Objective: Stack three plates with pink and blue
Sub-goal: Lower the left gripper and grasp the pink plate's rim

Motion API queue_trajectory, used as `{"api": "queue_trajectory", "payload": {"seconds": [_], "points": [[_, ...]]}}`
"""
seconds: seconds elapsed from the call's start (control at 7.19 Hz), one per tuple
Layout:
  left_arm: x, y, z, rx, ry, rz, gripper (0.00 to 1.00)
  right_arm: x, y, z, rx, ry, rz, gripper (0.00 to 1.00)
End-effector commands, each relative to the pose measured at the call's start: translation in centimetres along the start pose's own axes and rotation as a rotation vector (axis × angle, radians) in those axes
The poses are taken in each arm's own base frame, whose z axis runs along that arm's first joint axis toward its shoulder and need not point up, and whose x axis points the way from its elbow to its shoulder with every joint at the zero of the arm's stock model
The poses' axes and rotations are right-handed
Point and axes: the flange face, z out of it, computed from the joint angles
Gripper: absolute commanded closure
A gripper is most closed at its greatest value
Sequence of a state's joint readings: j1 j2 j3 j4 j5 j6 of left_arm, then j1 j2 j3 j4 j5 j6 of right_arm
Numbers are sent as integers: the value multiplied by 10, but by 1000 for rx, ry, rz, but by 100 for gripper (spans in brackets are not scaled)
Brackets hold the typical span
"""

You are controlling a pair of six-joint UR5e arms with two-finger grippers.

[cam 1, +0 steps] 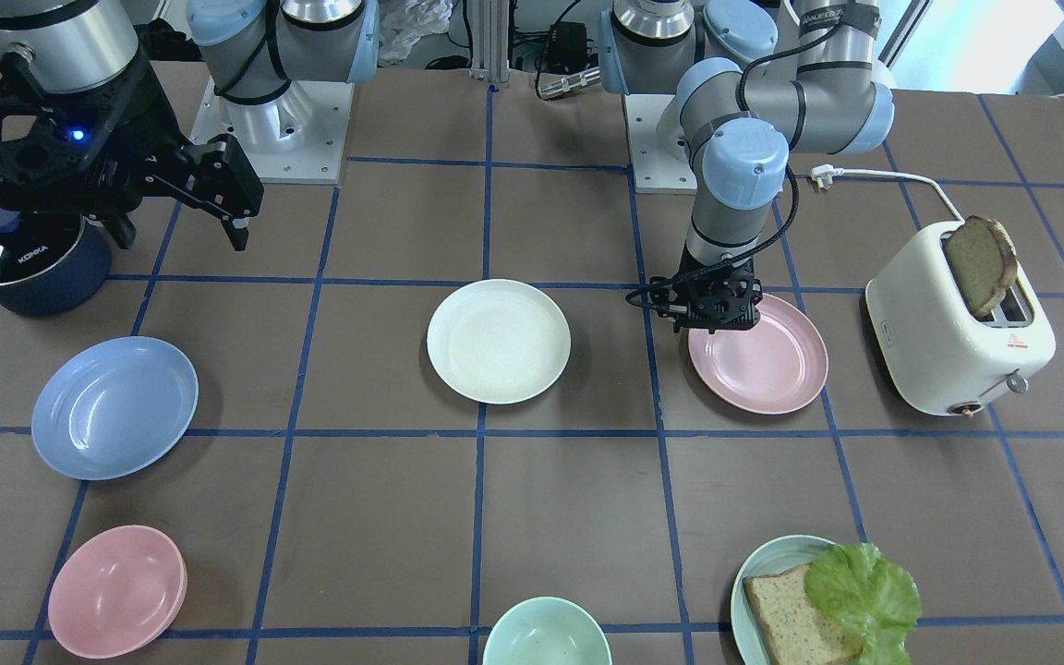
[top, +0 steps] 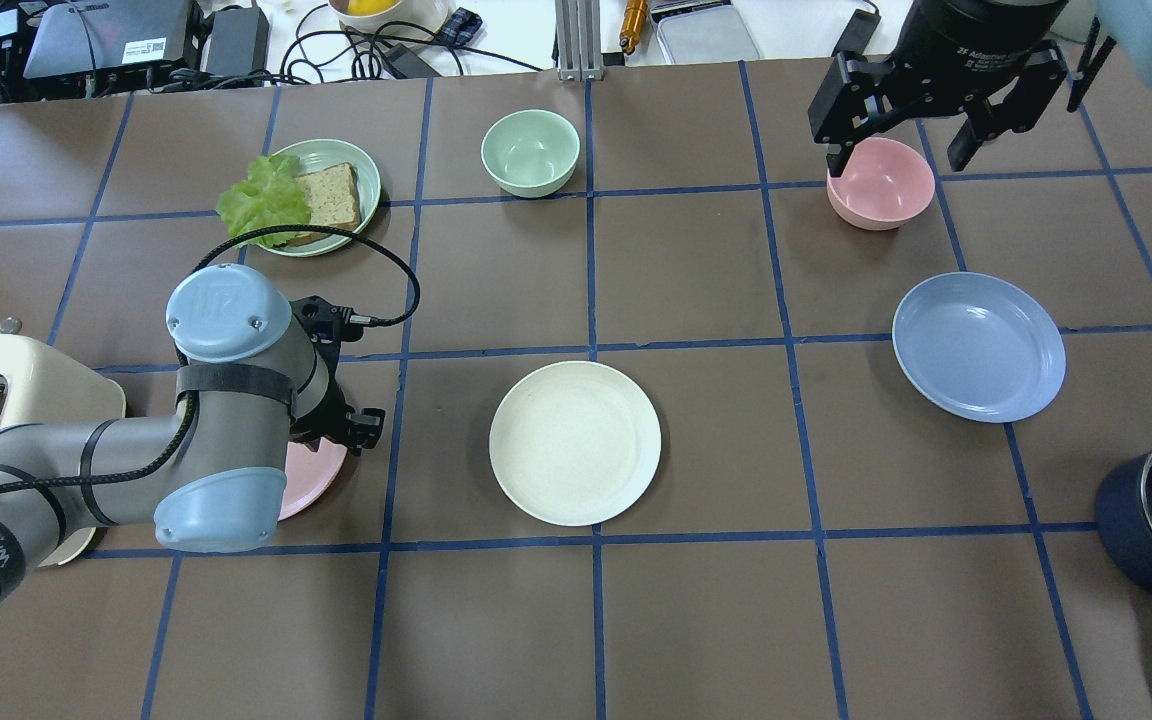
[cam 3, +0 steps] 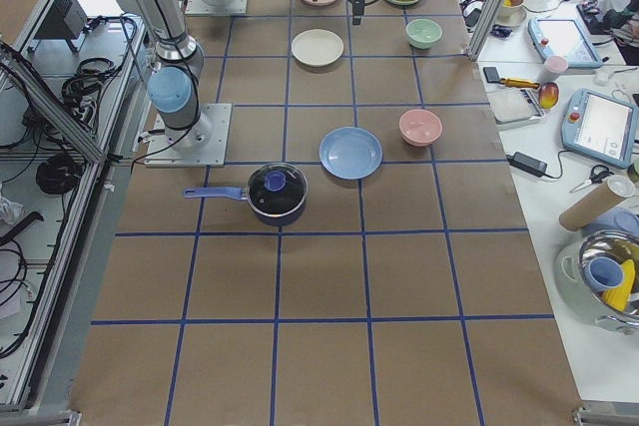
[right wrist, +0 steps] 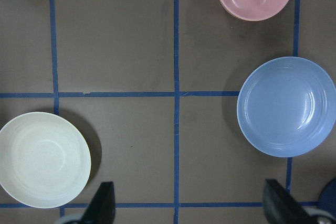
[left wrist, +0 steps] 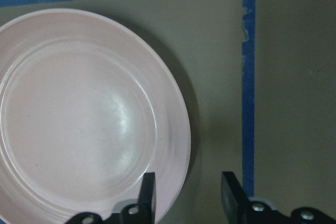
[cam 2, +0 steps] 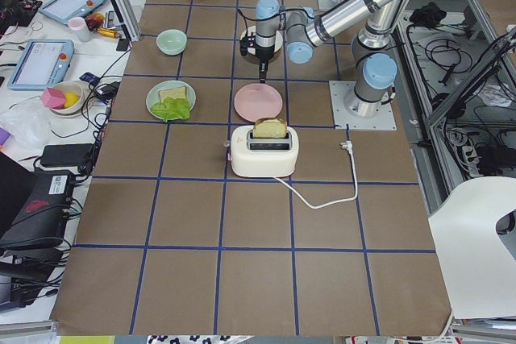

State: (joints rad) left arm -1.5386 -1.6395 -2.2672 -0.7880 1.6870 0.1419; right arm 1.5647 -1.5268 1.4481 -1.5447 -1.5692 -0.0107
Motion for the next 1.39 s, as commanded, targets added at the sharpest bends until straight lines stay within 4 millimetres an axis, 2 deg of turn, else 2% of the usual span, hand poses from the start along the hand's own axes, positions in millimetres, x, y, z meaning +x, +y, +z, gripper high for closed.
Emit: {"api": "queue_trajectory", "payload": {"seconds": [0.0,0.83,1.11,1.25], "points": [[2,1,12,28,-5,22,47,0,0,-1,1,0,3,0],[3,1,29,11,-5,29,55,0,0,0,0,2,5,0],[3,1,29,9,-6,29,66,0,0,-1,1,2,2,0],[3,1,30,7,-11,29,80,0,0,-1,1,2,0,0]]}}
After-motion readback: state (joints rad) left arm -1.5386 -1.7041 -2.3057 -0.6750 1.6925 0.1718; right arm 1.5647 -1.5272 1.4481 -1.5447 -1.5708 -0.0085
